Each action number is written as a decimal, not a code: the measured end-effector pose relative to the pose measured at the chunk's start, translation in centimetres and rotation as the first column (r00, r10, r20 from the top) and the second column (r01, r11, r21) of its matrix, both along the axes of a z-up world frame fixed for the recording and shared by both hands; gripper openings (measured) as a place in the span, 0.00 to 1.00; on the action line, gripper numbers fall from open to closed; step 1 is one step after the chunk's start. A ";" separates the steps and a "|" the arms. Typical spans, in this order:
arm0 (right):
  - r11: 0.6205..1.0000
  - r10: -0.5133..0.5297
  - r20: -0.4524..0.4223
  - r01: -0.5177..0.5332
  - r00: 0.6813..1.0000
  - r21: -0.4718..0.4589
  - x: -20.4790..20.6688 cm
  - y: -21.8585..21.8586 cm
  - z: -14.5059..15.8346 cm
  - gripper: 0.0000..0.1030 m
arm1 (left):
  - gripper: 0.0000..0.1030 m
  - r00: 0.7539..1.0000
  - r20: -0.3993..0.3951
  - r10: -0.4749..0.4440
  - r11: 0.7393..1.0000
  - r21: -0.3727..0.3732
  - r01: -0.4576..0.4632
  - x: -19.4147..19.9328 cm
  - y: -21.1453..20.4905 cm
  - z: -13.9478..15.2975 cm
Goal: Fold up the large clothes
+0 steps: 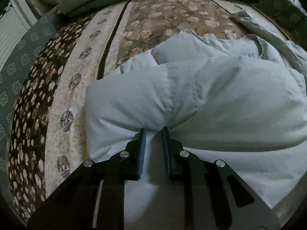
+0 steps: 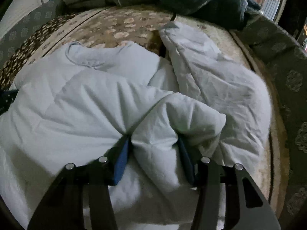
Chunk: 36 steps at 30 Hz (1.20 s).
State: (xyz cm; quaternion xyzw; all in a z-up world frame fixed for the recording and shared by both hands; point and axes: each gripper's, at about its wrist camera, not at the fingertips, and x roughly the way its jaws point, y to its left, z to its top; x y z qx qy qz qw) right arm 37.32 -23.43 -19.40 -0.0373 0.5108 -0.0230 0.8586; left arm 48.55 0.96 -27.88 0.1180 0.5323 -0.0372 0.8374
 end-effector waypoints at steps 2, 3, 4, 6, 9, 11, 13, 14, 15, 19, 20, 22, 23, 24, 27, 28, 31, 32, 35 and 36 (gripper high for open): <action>0.999 -0.004 -0.014 0.004 1.000 0.037 0.6 -0.5 -0.6 0.50 | 0.15 1.000 -0.009 -0.004 1.000 0.003 0.004 0.5 -0.1 -0.5; 0.999 -0.003 -0.018 0.004 1.000 0.047 0.8 -0.7 -0.9 0.50 | 0.15 1.000 -0.019 -0.005 1.000 0.000 0.005 0.8 -0.1 -0.7; 0.999 0.001 -0.022 0.000 1.000 0.047 1.0 -0.7 -1.1 0.50 | 0.15 1.000 -0.026 -0.004 1.000 -0.004 0.004 1.1 0.0 -0.8; 0.999 0.011 -0.031 -0.009 0.999 0.044 1.4 -0.6 -1.5 0.51 | 0.15 0.999 -0.041 -0.003 1.000 -0.009 0.002 1.6 0.1 -1.1; 0.999 0.020 -0.051 -0.018 0.998 0.049 2.3 -0.6 -1.8 0.51 | 0.14 0.998 -0.062 0.000 1.000 -0.013 -0.001 2.2 0.1 -1.6; 0.999 0.027 -0.056 -0.024 0.998 0.046 2.3 -0.6 -1.8 0.51 | 0.14 0.998 -0.066 -0.003 1.000 -0.001 0.003 2.4 0.0 -1.9; 0.998 0.037 -0.058 -0.034 0.998 0.045 2.2 -0.5 -1.7 0.51 | 0.13 0.998 -0.064 -0.008 1.000 0.027 0.009 2.2 -0.4 -1.9; 0.998 0.040 -0.058 -0.037 0.998 0.048 2.1 -0.6 -1.5 0.51 | 0.13 0.998 -0.060 -0.012 0.999 0.040 0.014 2.1 -0.5 -1.7; 0.997 0.045 -0.055 -0.042 0.997 0.057 1.8 -0.7 -1.0 0.52 | 0.13 0.999 -0.050 -0.020 0.998 0.053 0.023 1.7 -0.6 -1.4; 0.990 0.045 -0.003 -0.044 0.999 0.135 0.2 -2.1 1.9 0.55 | 0.58 0.999 0.018 -0.027 1.000 0.015 0.026 0.1 -0.4 1.2; 0.988 0.037 0.013 -0.038 0.999 0.147 -0.1 -2.5 2.4 0.56 | 0.70 0.999 0.043 -0.021 1.000 -0.001 0.021 -0.3 -0.2 2.0; 0.993 0.012 0.061 -0.019 0.998 0.120 -0.8 -3.8 4.1 0.62 | 0.73 0.995 0.099 -0.021 0.999 -0.047 0.026 -1.1 -0.1 4.1; 0.997 -0.010 0.087 0.004 0.996 0.076 -1.0 -4.5 5.0 0.72 | 0.75 0.992 0.121 -0.023 0.997 -0.071 0.032 -1.4 -0.1 5.3; 0.999 -0.028 0.097 0.023 0.995 0.049 -1.0 -5.1 5.3 0.74 | 0.77 0.991 0.132 -0.023 0.996 -0.087 0.035 -1.5 -0.3 6.1; 0.996 -0.087 0.091 0.085 0.992 0.019 -0.2 -7.1 5.4 0.75 | 0.85 0.987 0.156 -0.028 0.989 -0.142 0.050 -2.3 -1.0 8.4; 0.995 -0.100 0.085 0.100 0.991 0.012 0.2 -7.5 5.1 0.75 | 0.85 0.986 0.165 -0.036 0.988 -0.145 0.061 -2.8 -1.6 9.1; 0.992 -0.125 0.075 0.126 0.989 -0.010 0.9 -8.4 4.1 0.75 | 0.89 0.978 0.204 -0.052 0.988 -0.135 0.081 -4.2 -2.9 10.2; 0.990 -0.141 0.082 0.140 0.987 0.013 0.7 -8.6 3.8 0.75 | 0.90 0.977 0.208 -0.051 0.987 -0.139 0.081 -4.6 -3.0 10.3; 0.985 -0.169 0.100 0.163 0.980 0.063 -0.4 -9.5 3.9 0.75 | 0.90 0.978 0.205 -0.044 0.986 -0.149 0.075 -5.3 -3.1 9.9; 0.983 -0.175 0.099 0.169 0.979 0.069 -0.9 -9.7 3.9 0.75 | 0.90 0.980 0.197 -0.033 0.988 -0.144 0.063 -5.3 -3.0 9.5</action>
